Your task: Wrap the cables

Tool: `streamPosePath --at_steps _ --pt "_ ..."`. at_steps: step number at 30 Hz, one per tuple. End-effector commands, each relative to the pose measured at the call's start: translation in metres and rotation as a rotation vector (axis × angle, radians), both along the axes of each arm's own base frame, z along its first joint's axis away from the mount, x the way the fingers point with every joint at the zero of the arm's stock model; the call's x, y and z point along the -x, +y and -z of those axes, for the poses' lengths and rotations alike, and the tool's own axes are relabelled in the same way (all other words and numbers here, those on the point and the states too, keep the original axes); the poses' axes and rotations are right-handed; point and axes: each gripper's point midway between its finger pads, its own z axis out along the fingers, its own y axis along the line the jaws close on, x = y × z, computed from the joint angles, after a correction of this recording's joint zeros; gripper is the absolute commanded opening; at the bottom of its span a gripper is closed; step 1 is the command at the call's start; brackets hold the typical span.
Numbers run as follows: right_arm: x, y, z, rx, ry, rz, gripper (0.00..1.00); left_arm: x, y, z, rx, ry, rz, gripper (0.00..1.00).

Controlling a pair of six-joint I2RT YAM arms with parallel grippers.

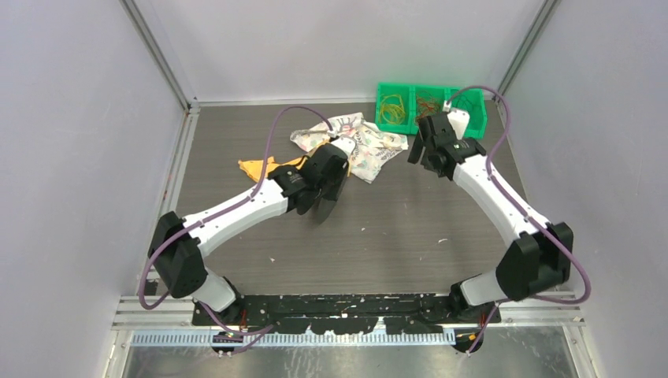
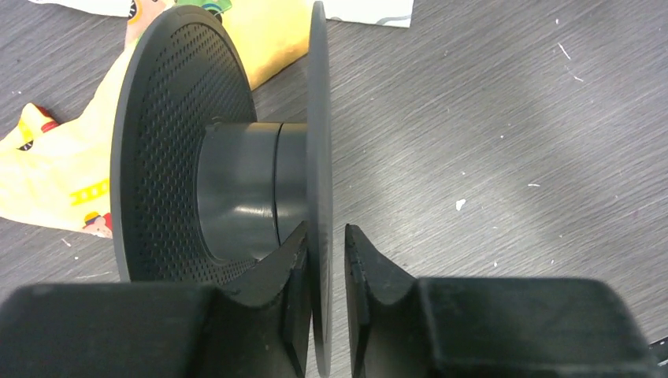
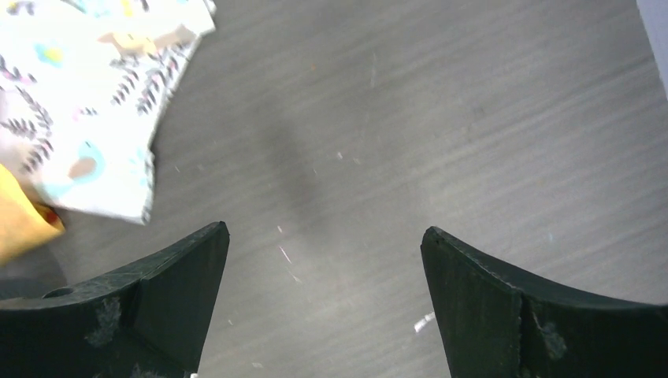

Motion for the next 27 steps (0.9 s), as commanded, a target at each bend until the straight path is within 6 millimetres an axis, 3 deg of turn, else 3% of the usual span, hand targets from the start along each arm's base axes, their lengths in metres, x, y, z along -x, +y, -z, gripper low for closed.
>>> streamPosePath --at_steps 1,4,9,11,17,24,27 --pt "-0.059 0.004 -0.029 0.002 -0.11 -0.001 0.95 -0.004 -0.003 -0.018 0.011 -0.013 -0.021 0.24" --pt "-0.092 0.006 -0.023 -0.014 -0.082 0.003 0.87 -0.003 -0.004 -0.022 0.004 -0.005 -0.017 0.3" --pt "-0.137 0.023 -0.022 -0.078 -0.075 -0.028 0.62 -0.001 0.0 -0.03 0.006 -0.005 -0.021 0.47" --pt "-0.151 0.029 -0.018 -0.082 -0.065 -0.043 0.56 0.001 0.0 -0.033 0.013 0.0 -0.02 0.48" --pt "-0.187 0.038 -0.011 -0.072 -0.052 -0.058 0.53 0.005 0.002 -0.044 0.032 0.009 -0.025 0.5" --pt "-0.219 0.048 0.001 -0.119 -0.077 -0.015 0.55 0.012 0.003 -0.075 0.123 -0.005 -0.038 0.52" --pt "-0.234 0.054 0.002 -0.144 -0.1 -0.007 0.55 0.016 0.005 -0.086 0.168 -0.011 -0.04 0.58"
